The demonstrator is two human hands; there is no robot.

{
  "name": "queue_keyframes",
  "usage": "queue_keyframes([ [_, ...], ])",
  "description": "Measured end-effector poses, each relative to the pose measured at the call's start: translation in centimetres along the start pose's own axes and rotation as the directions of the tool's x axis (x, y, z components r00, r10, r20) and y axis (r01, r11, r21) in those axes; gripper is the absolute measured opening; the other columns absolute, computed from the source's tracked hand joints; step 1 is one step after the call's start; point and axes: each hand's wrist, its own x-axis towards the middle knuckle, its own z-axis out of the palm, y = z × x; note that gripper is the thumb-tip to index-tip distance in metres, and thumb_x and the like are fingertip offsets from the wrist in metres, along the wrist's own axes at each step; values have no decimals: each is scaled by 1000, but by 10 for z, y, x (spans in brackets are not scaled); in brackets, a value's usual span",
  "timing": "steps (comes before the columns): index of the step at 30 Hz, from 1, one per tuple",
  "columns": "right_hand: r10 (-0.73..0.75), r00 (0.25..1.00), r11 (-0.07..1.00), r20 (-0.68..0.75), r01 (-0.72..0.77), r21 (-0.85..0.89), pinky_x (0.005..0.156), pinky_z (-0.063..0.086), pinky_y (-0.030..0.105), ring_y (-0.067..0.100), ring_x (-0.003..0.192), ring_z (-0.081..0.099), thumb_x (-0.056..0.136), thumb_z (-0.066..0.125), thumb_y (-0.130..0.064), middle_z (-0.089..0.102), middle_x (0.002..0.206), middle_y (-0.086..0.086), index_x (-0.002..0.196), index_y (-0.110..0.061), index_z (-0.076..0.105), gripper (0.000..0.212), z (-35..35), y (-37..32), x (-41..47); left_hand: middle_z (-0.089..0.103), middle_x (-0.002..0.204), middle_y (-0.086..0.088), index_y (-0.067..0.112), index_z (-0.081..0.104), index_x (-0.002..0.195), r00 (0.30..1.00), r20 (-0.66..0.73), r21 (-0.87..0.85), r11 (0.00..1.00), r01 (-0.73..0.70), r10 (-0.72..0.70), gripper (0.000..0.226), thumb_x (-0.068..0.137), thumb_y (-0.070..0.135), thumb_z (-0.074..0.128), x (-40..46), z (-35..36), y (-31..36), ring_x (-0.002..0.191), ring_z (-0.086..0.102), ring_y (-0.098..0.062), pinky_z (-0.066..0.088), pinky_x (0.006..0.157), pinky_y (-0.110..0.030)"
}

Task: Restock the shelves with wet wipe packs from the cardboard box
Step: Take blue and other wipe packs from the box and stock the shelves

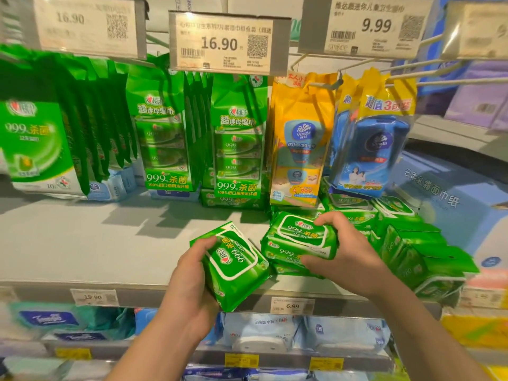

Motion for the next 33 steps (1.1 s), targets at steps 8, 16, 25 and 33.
queue_keyframes([
  [8, -144, 989, 988, -39, 146, 44, 91, 23, -6, -21, 128, 32, 82, 85, -32, 37, 142, -28, 116, -54, 64, 45, 6, 28, 13, 79, 102, -13, 18, 71, 116, 1000, 10, 26, 1000, -6, 6, 25, 97, 29, 59, 2, -1, 2, 79, 78, -31, 60, 81, -48],
  [16, -48, 995, 999, -86, 46, -29, 113, 20, 29, 7, 139, 23, 94, 69, -36, 32, 139, -17, 127, -60, 51, 45, 14, 28, 16, 79, 100, -14, 17, 73, 112, 999, 47, 25, 999, 23, -24, 25, 97, 32, 60, 4, 16, -2, 79, 78, -33, 59, 81, -49],
  [25, -45, 913, 956, -405, 157, 247, 80, 48, 26, 11, 100, 61, 93, 59, -59, 65, 103, -18, 116, -37, 65, 33, 28, 13, -35, 77, 114, -13, 19, 60, 134, 979, 201, 64, 998, 16, -28, 42, 95, 33, 63, 7, 35, -21, 102, 75, -36, 56, 94, -60],
  [33, 248, 964, 678, 90, -240, 695, 68, 57, 51, 46, 81, 66, 61, 72, -84, 73, 111, 3, 128, -41, 59, 81, 13, 5, -73, 77, 113, -13, 22, 64, 125, 917, 392, 288, 956, -47, -73, 28, 98, 19, 60, -1, 62, -50, 103, 74, -36, 53, 99, -60],
])
